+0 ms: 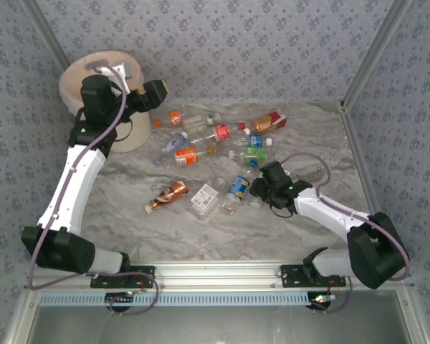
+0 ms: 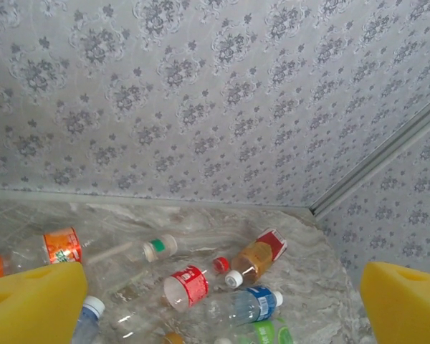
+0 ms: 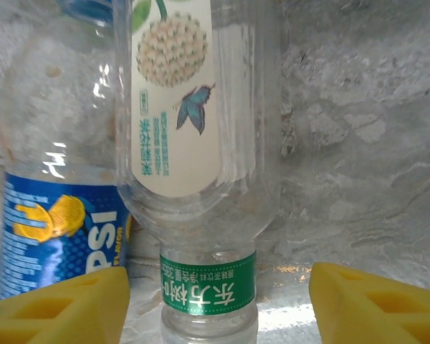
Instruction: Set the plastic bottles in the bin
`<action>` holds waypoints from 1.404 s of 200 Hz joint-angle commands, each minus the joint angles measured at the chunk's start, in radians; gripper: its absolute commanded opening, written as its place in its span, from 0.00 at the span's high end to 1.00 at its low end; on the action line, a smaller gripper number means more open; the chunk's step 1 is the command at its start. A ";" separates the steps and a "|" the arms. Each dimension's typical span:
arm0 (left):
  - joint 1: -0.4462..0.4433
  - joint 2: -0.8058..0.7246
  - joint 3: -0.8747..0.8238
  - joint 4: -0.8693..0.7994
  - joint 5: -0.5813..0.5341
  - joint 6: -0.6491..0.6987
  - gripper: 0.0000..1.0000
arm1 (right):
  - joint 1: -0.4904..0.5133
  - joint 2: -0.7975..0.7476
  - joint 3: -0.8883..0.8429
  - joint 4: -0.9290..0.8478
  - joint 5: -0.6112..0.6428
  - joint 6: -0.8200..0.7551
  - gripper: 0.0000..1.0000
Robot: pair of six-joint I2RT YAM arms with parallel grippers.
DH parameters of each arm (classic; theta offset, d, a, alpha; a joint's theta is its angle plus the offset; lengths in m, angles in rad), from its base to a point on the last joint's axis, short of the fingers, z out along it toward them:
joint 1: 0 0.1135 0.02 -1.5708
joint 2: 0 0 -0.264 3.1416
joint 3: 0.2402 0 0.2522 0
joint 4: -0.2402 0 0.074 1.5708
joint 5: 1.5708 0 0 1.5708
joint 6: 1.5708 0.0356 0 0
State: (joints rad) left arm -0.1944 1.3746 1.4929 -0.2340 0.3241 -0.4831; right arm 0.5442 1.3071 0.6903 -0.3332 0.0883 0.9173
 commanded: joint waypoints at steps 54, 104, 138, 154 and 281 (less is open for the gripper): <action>-0.105 -0.034 -0.099 0.053 -0.102 -0.034 0.02 | 0.002 0.115 0.001 0.030 -0.106 -0.016 0.36; -0.133 -0.024 -0.093 0.018 -0.135 0.004 0.02 | 0.002 0.160 0.007 0.034 -0.115 -0.017 0.38; -0.155 -0.022 -0.115 0.019 -0.133 0.008 0.02 | 0.000 0.195 0.032 0.022 -0.106 -0.035 0.40; -0.161 -0.019 -0.121 0.016 -0.134 0.008 0.02 | -0.004 0.196 0.033 0.004 -0.100 -0.044 0.43; -0.169 0.088 -0.116 0.048 0.051 -0.058 0.02 | -0.074 -0.080 -0.052 0.139 -0.021 -0.279 0.70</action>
State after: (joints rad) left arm -0.3557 1.4300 1.3781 -0.2344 0.2756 -0.5083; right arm 0.4709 1.2785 0.6224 -0.2642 0.0444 0.7658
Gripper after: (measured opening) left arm 0.980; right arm 0.438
